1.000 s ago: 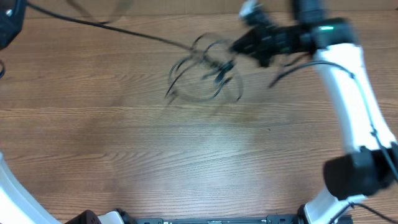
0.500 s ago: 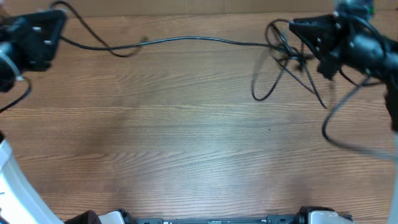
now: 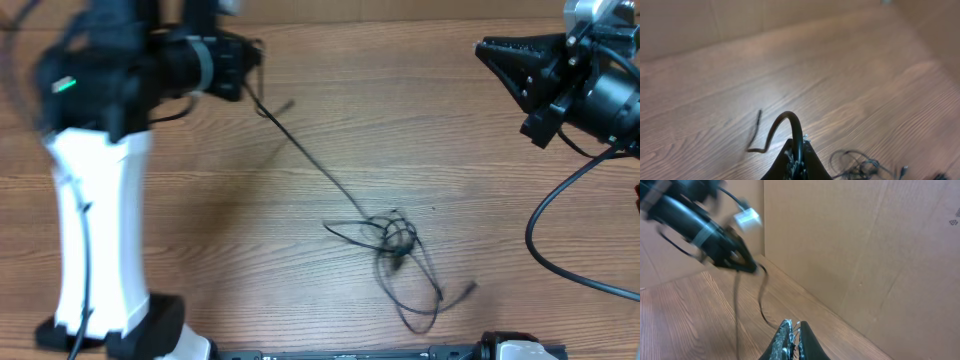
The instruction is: Untangle cables
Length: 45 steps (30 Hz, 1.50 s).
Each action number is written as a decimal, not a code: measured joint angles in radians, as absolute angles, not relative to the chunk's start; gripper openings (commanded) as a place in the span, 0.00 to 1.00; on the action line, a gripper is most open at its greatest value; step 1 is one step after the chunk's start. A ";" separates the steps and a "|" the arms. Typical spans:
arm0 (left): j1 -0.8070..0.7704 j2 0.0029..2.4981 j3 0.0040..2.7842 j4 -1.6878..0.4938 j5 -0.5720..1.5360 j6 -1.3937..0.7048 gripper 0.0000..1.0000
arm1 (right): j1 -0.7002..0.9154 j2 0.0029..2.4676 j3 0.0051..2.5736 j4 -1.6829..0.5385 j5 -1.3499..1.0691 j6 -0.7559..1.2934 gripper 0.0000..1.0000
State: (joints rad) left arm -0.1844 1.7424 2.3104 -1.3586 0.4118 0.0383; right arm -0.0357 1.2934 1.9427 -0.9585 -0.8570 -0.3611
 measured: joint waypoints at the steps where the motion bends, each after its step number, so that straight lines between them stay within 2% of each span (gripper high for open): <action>1: -0.212 1.769 2.310 -1.356 0.381 0.046 0.06 | -0.036 1.293 1.943 -0.958 -0.857 -0.356 0.04; 2: -0.234 1.791 2.310 -1.354 0.360 0.051 0.42 | -0.036 1.293 1.943 -0.959 -0.857 -0.353 0.04; 3: -0.257 1.819 2.310 -1.348 0.335 0.064 0.82 | -0.036 1.293 1.943 -0.961 -0.857 -0.350 0.04; 4: -0.266 1.831 2.310 -1.343 0.324 0.064 0.98 | -0.036 1.293 1.943 -0.963 -0.857 -0.348 0.04; 5: -0.276 1.843 2.310 -1.338 0.313 0.067 1.00 | -0.036 1.293 1.943 -0.966 -0.854 -0.347 0.16; 6: -0.283 1.853 2.310 -1.332 0.305 0.068 1.00 | -0.036 1.293 1.943 -0.974 -0.848 -0.338 0.62; 7: -0.287 1.858 2.310 -1.328 0.301 0.070 1.00 | -0.036 1.293 1.943 -0.981 -0.842 -0.334 1.00; 12: -0.288 1.850 2.310 -1.319 0.358 0.091 1.00 | -0.036 1.294 1.943 -1.033 -0.789 -0.340 1.00; 17: -0.302 1.837 2.310 -1.481 0.430 0.189 1.00 | -0.036 1.307 1.943 -1.066 -0.749 -0.345 1.00; 22: -0.418 1.837 2.295 -1.574 0.411 0.188 1.00 | -0.036 1.327 1.943 -1.057 -0.691 -0.345 1.00; 28: -0.663 1.841 2.162 -1.439 0.201 0.073 1.00 | -0.035 1.331 1.943 -0.953 -0.498 -0.295 1.00; 33: -0.807 1.846 2.092 -1.348 0.020 -0.113 1.00 | -0.065 1.331 1.943 -0.908 -0.256 -0.146 1.00; 39: -0.838 1.846 1.897 -1.211 -0.120 -0.352 1.00 | -0.090 1.330 1.943 -0.912 -0.123 -0.063 1.00; 45: -0.836 1.849 1.577 -0.963 -0.112 -0.448 1.00 | -0.090 1.328 1.943 -0.913 -0.092 -0.041 1.00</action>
State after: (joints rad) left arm -0.8356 1.8488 1.5772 -0.9634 -0.1116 -0.4477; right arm -0.0898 1.3281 1.9430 -0.9134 -0.0921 -0.0410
